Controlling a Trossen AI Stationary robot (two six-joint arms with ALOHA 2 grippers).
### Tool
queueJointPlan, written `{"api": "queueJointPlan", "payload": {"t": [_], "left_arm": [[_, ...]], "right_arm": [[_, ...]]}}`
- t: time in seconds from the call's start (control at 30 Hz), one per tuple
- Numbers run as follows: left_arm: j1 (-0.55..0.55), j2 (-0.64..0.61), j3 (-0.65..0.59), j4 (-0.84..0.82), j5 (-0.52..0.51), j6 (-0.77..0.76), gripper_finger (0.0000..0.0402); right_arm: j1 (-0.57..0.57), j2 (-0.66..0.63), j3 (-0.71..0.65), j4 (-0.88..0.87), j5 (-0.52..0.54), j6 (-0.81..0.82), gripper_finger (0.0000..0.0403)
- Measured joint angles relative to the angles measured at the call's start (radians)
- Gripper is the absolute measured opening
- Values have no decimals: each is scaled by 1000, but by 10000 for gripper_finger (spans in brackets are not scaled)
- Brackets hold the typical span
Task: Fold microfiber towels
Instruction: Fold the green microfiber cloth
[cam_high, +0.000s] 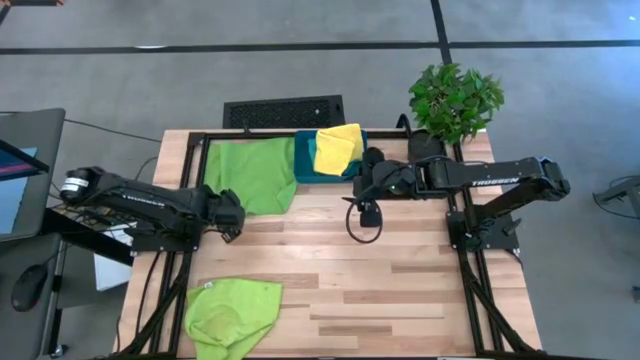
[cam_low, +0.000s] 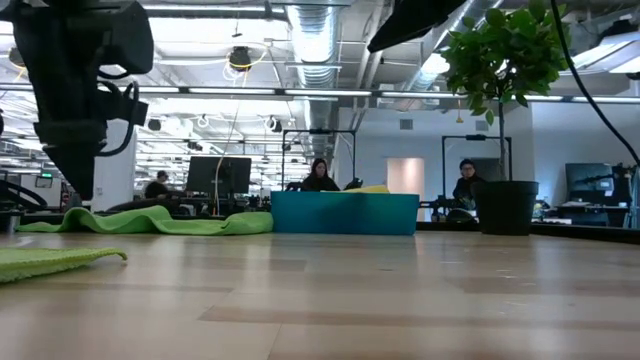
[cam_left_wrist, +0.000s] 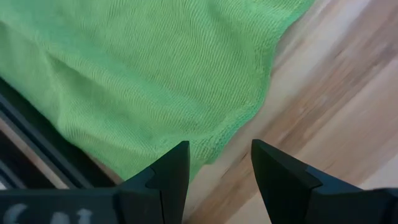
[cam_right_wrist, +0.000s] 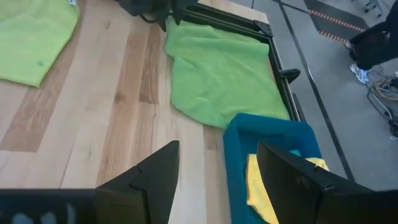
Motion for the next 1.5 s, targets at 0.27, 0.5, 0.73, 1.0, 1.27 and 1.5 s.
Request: {"api": "queueJointPlan", "payload": {"t": [0.27,0.5,0.73,1.0,1.27,1.5], "left_arm": [[0,90,0,-11,-32,-35,164],[1,197,0,-12,-47,-53,164],[1,296,0,-13,-27,-75,164],[-1,396,5,1,-1,-64,141],[-1,408,19,22,-12,-64,9],[-42,408,106,64,-2,-31,2]], "right_arm": [[0,0,0,-3,0,-6,240],[0,0,0,-4,0,-10,240],[0,0,0,-5,0,-9,240],[0,0,0,-5,0,-9,240],[0,0,0,-8,0,-9,240],[0,0,0,-23,0,-19,240]]}}
